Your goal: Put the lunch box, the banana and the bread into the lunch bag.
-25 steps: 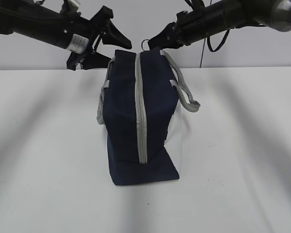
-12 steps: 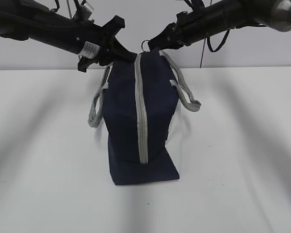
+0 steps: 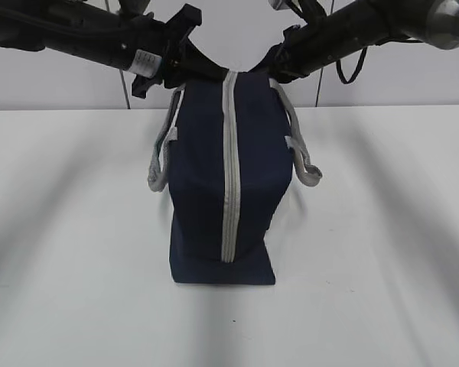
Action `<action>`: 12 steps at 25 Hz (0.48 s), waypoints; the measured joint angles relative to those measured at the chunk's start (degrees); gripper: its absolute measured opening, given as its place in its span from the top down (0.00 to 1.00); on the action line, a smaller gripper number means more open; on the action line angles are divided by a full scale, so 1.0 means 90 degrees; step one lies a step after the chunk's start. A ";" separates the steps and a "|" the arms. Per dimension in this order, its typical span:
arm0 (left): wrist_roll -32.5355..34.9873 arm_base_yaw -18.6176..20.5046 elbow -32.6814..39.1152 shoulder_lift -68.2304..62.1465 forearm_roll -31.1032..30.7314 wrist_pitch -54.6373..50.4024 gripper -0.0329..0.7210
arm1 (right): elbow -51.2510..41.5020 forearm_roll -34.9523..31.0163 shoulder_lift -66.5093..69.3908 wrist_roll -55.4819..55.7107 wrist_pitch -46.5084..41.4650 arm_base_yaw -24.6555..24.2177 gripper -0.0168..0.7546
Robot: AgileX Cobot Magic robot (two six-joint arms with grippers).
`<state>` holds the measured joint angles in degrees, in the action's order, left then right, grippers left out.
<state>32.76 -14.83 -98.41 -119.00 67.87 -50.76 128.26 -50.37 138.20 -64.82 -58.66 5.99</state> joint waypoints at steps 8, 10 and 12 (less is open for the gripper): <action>0.0100 -0.0007 0.0012 0.0183 -0.0073 0.0030 0.95 | 0.0025 0.0958 0.0028 0.0658 -0.0487 0.0020 1.00; 0.0106 -0.0007 0.0012 0.0183 -0.0104 0.0030 0.95 | 0.0023 0.0983 0.0063 0.0746 -0.0632 0.0020 1.00; 0.0113 -0.0007 0.0012 0.0183 -0.0113 0.0030 0.95 | 0.0038 0.0948 0.0104 0.0820 -0.0673 0.0020 1.00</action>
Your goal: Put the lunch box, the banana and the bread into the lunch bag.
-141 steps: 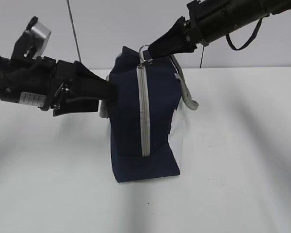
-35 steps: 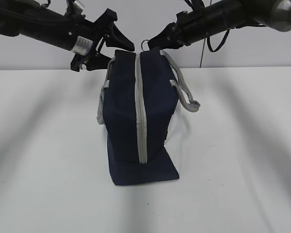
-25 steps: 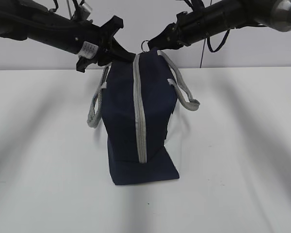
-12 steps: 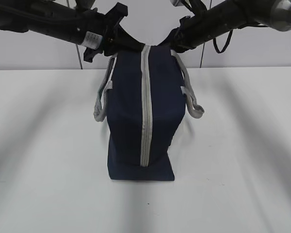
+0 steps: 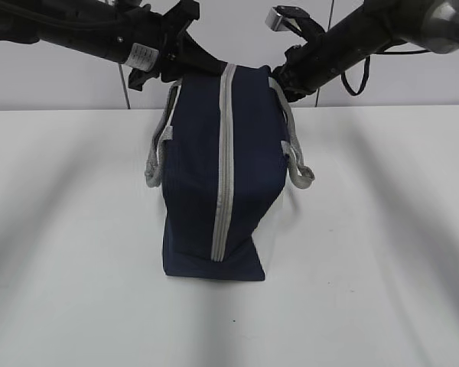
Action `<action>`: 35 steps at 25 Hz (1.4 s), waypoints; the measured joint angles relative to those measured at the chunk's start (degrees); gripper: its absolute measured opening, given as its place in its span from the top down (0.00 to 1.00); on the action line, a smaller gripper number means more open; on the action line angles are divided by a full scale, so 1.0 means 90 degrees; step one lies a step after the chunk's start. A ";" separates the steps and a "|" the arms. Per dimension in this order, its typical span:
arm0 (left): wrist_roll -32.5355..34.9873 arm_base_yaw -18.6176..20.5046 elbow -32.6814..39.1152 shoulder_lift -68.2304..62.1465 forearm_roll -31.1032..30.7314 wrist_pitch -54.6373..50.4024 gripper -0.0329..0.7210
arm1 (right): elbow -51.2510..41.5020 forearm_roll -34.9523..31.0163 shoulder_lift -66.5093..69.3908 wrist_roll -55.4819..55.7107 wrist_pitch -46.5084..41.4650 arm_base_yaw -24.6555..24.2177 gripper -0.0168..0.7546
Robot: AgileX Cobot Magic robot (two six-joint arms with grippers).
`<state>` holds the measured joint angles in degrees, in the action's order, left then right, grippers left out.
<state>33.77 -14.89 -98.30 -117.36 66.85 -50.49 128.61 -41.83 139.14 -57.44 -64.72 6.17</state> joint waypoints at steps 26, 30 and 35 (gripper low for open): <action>-0.1874 0.0248 -0.0049 0.1074 -0.4170 -0.0797 0.21 | 0.1206 0.0878 -0.0364 0.4039 -0.0660 -0.0206 0.28; -0.2429 0.0248 -0.0049 0.1350 -0.5089 -0.1224 0.32 | 0.0481 0.1015 -0.0926 0.4404 -0.0660 -0.0206 0.28; -0.2953 0.0248 -0.0051 0.1755 -0.5822 -0.1803 0.35 | -0.1006 0.1265 -0.1786 0.4518 -0.0669 -0.0172 0.28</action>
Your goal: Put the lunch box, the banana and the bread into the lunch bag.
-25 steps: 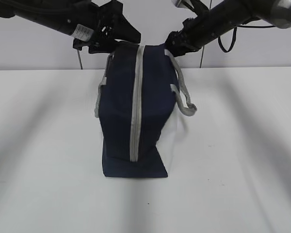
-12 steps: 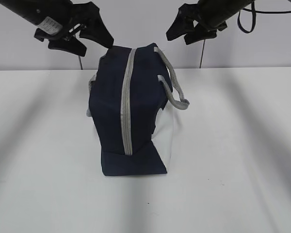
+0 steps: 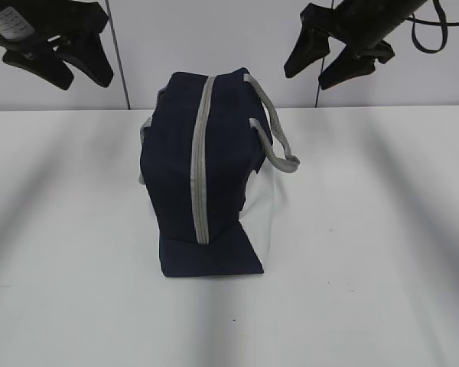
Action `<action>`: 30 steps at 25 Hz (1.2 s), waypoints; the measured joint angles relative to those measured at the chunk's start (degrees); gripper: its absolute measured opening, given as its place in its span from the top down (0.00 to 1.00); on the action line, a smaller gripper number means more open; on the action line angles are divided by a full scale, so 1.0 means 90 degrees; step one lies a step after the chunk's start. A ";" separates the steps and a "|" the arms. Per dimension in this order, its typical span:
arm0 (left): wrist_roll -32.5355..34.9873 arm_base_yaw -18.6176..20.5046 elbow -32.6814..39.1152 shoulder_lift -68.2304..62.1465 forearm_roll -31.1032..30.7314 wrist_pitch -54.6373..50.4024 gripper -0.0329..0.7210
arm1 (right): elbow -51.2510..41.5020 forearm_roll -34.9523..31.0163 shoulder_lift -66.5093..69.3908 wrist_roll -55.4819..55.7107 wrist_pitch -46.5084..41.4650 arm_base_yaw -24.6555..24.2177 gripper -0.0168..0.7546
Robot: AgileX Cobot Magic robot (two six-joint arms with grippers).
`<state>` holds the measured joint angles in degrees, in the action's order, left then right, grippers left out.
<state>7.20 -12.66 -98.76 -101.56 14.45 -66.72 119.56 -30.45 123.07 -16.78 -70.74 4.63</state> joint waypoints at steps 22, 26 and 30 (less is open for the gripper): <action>-0.0358 -0.0006 0.3534 0.3416 -0.0774 -0.0439 0.35 | -0.6589 0.1311 -0.6110 0.0316 0.0573 0.0000 0.28; -0.0449 -0.0006 0.4100 0.4349 -0.0915 -0.0413 0.35 | -0.7343 0.1718 -0.7194 0.0555 0.0653 0.0000 0.27; -0.0613 -0.0006 0.4644 0.5368 -0.1079 -0.0342 0.35 | -0.7857 0.2098 -0.8270 0.1039 0.0669 0.0000 0.27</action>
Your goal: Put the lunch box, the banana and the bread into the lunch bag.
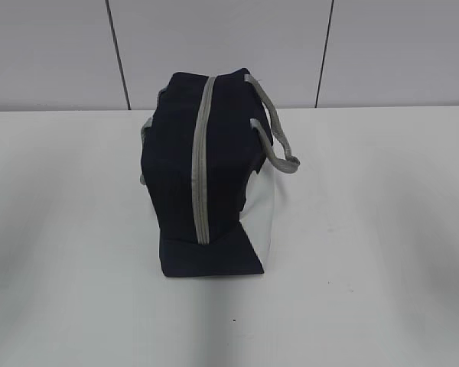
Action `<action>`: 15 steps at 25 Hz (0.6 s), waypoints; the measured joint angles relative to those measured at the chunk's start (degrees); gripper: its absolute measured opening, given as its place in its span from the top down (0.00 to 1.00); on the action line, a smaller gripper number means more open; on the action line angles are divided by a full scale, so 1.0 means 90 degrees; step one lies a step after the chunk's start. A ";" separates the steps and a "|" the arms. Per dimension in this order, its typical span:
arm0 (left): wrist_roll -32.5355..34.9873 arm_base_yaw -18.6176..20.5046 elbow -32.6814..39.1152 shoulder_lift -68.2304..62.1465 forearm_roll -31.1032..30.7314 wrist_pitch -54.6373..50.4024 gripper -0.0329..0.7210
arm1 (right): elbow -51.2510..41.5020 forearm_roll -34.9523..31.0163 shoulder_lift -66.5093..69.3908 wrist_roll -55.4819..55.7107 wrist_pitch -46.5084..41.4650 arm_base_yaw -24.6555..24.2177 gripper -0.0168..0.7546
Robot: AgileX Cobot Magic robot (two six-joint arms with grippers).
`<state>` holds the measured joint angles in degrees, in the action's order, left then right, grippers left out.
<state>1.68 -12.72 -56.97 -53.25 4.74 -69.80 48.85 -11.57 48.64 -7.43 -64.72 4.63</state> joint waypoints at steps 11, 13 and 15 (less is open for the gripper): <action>-0.0433 0.0000 0.2126 0.2762 -0.0172 0.0081 0.35 | -0.0864 0.0744 -0.3203 0.1058 -0.0341 0.0000 0.27; -0.0433 0.0000 0.2408 0.3216 -0.0202 0.0081 0.35 | -0.1062 0.0845 -0.3746 0.1084 -0.0616 0.0000 0.27; -0.0440 0.0000 0.2582 0.3693 -0.0315 0.0073 0.35 | -0.1258 0.0904 -0.4186 0.1084 -0.0798 0.0000 0.28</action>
<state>-2.28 -12.72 -33.72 -20.01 1.91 -69.14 37.52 -3.43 10.96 2.32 -71.90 4.63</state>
